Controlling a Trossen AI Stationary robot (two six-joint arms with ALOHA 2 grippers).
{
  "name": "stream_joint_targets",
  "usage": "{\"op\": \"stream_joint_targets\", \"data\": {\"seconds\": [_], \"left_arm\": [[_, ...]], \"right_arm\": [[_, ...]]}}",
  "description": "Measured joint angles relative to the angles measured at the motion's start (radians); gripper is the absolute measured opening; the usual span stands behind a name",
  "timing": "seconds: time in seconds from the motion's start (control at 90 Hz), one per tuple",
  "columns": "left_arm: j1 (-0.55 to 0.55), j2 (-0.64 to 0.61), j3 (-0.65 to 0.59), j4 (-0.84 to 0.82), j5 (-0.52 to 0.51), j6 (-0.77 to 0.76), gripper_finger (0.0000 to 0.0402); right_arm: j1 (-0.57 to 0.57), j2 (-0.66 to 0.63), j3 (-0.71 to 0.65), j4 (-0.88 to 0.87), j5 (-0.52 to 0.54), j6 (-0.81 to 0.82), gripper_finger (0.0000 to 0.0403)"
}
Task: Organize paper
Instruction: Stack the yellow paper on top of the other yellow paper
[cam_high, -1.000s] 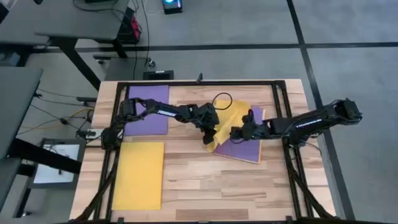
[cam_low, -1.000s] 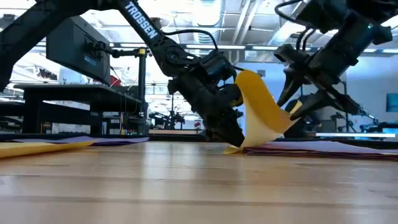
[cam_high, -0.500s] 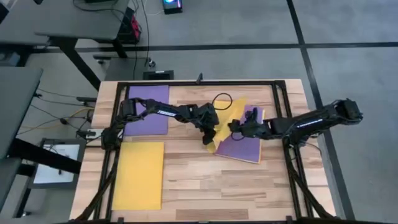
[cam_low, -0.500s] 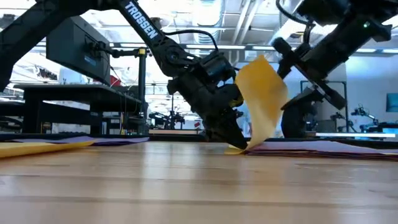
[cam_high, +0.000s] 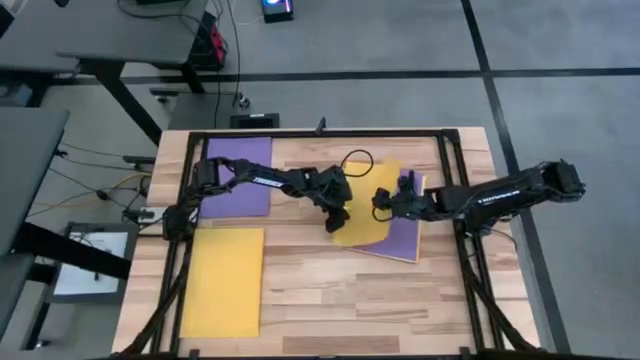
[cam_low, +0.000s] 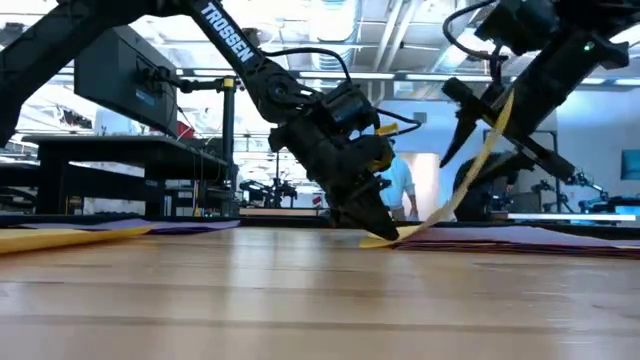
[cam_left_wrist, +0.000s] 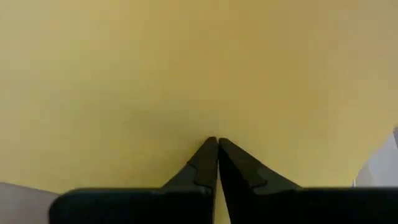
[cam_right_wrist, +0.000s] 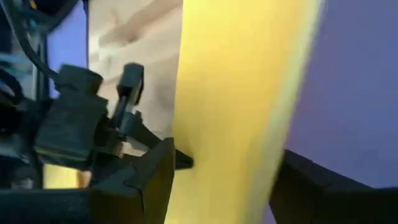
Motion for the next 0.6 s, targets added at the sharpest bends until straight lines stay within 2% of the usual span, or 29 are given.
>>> {"op": "stream_joint_targets", "data": {"seconds": [0.111, 0.311, 0.489, 0.6], "left_arm": [[0.0, 0.0, 0.0, 0.0, 0.0, 0.0, 0.0], [0.0, -0.044, -0.004, -0.025, -0.011, -0.002, 0.0], [0.002, -0.153, -0.001, -0.022, -0.01, 0.006, 0.0], [0.001, -0.238, -0.001, -0.095, -0.049, 0.031, 0.0]], "right_arm": [[-0.026, 0.0, 0.0, 0.0, -0.07, -0.105, 0.0155], [-0.062, -0.001, 0.0, 0.0, -0.144, -0.297, 0.0018], [-0.098, -0.019, 0.0, -0.001, -0.222, -0.412, 0.0001], [-0.108, -0.044, 0.012, -0.002, -0.242, -0.487, 0.0]]}}
